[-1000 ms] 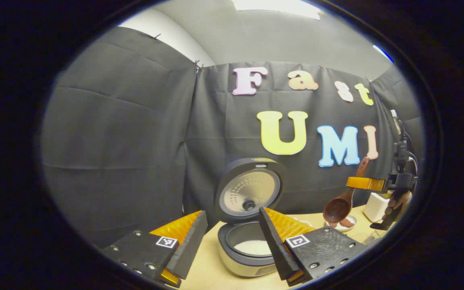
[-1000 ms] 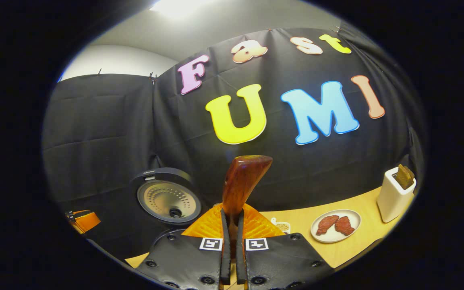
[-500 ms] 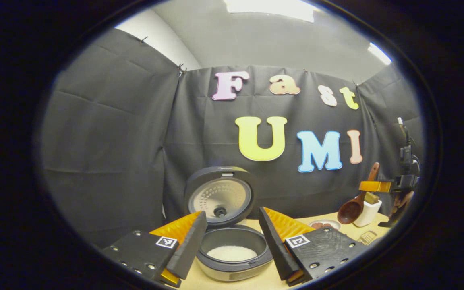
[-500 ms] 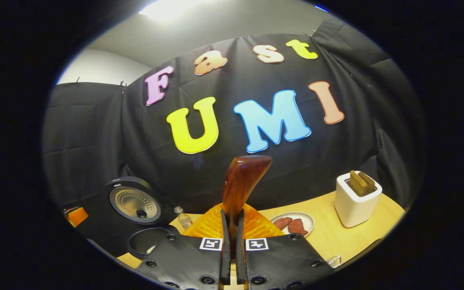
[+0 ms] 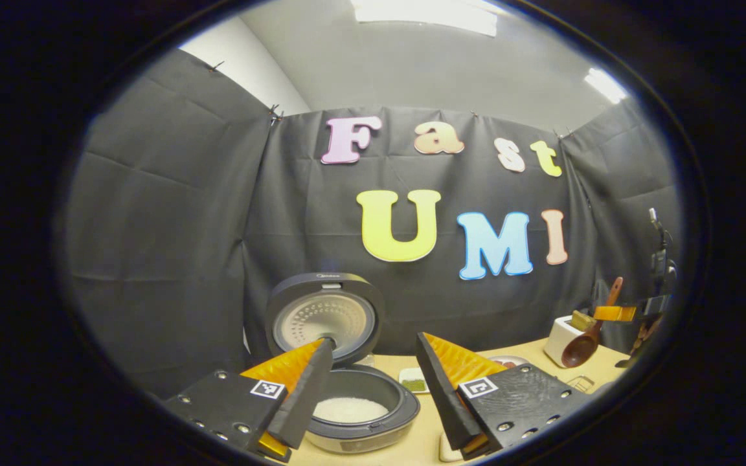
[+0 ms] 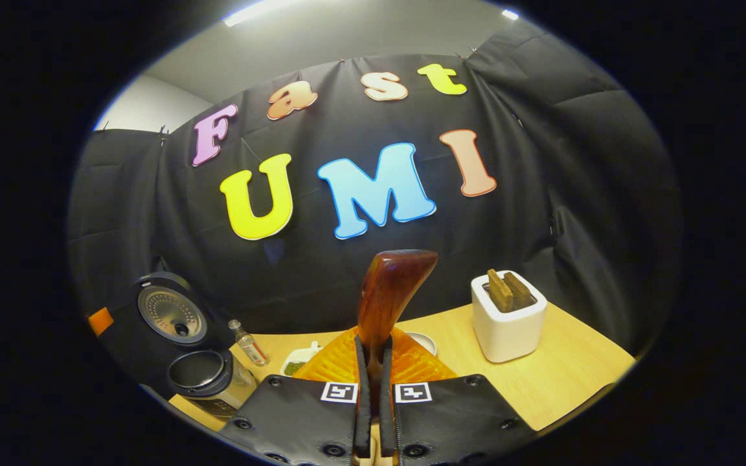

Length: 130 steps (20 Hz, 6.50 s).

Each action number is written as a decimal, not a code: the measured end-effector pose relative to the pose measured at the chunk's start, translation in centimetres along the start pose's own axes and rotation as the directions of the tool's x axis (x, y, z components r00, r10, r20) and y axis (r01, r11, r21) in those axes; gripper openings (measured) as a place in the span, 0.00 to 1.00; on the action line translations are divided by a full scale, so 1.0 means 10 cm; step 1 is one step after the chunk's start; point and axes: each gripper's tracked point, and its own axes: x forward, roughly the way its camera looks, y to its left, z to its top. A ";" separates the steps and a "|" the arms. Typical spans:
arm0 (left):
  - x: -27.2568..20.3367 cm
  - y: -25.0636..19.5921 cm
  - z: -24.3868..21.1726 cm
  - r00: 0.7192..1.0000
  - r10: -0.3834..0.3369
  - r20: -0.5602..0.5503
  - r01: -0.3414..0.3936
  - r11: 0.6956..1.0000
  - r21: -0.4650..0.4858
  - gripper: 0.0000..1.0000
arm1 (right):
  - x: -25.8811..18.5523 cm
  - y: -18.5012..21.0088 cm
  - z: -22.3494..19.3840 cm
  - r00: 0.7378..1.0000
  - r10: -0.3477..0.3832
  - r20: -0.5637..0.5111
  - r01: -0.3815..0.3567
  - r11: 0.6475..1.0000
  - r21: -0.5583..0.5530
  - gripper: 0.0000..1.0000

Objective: Close the left gripper, press the button to open the rice cooker; take a wooden spoon from the chopstick holder with the right hand, scoop a spoonful of rice and pour it into the rice cooker, then put the wooden spoon back into the chopstick holder.

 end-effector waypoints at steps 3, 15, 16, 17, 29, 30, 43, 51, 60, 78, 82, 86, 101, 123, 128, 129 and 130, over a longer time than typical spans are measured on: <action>0.02 -0.03 -0.01 1.000 -0.001 -0.003 0.001 1.000 0.006 0.81 | -0.12 -0.26 -0.13 0.999 -0.041 -0.034 0.041 0.999 0.004 0.07; -0.04 0.04 -0.01 0.999 0.027 -0.021 -0.027 1.000 0.016 0.81 | -0.19 -0.77 -0.94 0.971 -0.146 -0.188 0.150 0.989 0.008 0.10; -0.05 0.06 -0.02 0.999 0.032 -0.023 -0.031 0.999 0.019 0.81 | -0.18 -0.79 -1.00 0.968 -0.151 -0.199 0.156 0.988 0.008 0.10; -0.05 0.08 -0.02 0.999 0.036 -0.024 -0.035 0.999 0.020 0.81 | -0.18 -0.81 -1.06 0.966 -0.153 -0.211 0.159 0.987 0.012 0.10; -0.07 0.12 0.05 0.998 0.062 -0.019 -0.062 0.998 0.012 0.81 | -0.46 -0.90 -1.02 0.963 -0.181 -0.200 0.166 0.982 -0.089 0.78; -0.07 0.11 0.05 0.998 0.061 -0.018 -0.061 0.998 0.013 0.82 | -0.48 -0.94 -0.94 0.964 -0.198 -0.177 0.177 0.976 -0.124 0.99; 0.46 0.33 0.38 0.996 0.088 -0.027 -0.087 0.996 0.030 0.81 | -0.82 -0.37 0.12 0.989 -0.138 0.055 0.147 0.963 -0.227 0.98; 1.20 0.67 0.67 0.995 0.098 -0.029 -0.097 0.995 0.019 0.82 | -0.88 0.08 0.06 0.994 -0.094 0.062 0.106 0.964 -0.244 0.98; 2.12 1.02 0.65 0.994 0.099 -0.054 -0.099 0.995 0.013 0.82 | -0.82 0.22 -0.15 0.992 -0.126 0.026 0.129 0.966 -0.226 0.98; 2.37 0.95 0.10 0.983 0.067 -0.169 -0.072 0.997 -0.025 0.84 | -0.94 0.20 -0.13 0.992 -0.123 0.021 0.124 0.962 -0.245 0.98; 2.14 0.81 0.00 0.980 0.050 -0.192 -0.057 0.998 -0.031 0.86 | -0.99 0.20 -0.12 0.995 -0.098 0.019 0.100 0.964 -0.245 0.98; 1.89 0.67 -0.13 0.977 0.040 -0.208 -0.048 0.998 -0.034 0.84 | -1.07 0.17 -0.12 0.997 -0.077 0.015 0.078 0.968 -0.240 0.98; 1.08 0.23 -0.89 0.955 0.000 -0.296 -0.017 0.998 -0.055 0.84 | -1.27 0.05 0.09 1.000 -0.018 0.021 0.023 0.966 -0.259 0.98; 0.64 0.04 -1.78 0.929 0.033 -0.368 -0.030 0.999 0.014 0.84 | -1.44 -0.18 0.08 0.999 -0.031 0.014 0.034 0.962 -0.270 0.98; 0.54 0.03 -1.94 0.929 0.031 -0.368 -0.032 0.999 0.005 0.87 | -1.47 -0.25 0.08 0.999 -0.047 0.013 0.049 0.960 -0.276 0.98; 0.53 0.03 -2.04 0.922 0.035 -0.385 -0.037 0.999 0.002 0.87 | -1.47 -0.26 0.07 0.999 -0.050 0.012 0.052 0.959 -0.279 0.98; 0.52 0.03 -2.03 0.925 0.035 -0.377 -0.038 0.999 -0.001 0.89 | -1.48 -0.27 0.07 0.999 -0.052 0.010 0.053 0.959 -0.280 0.98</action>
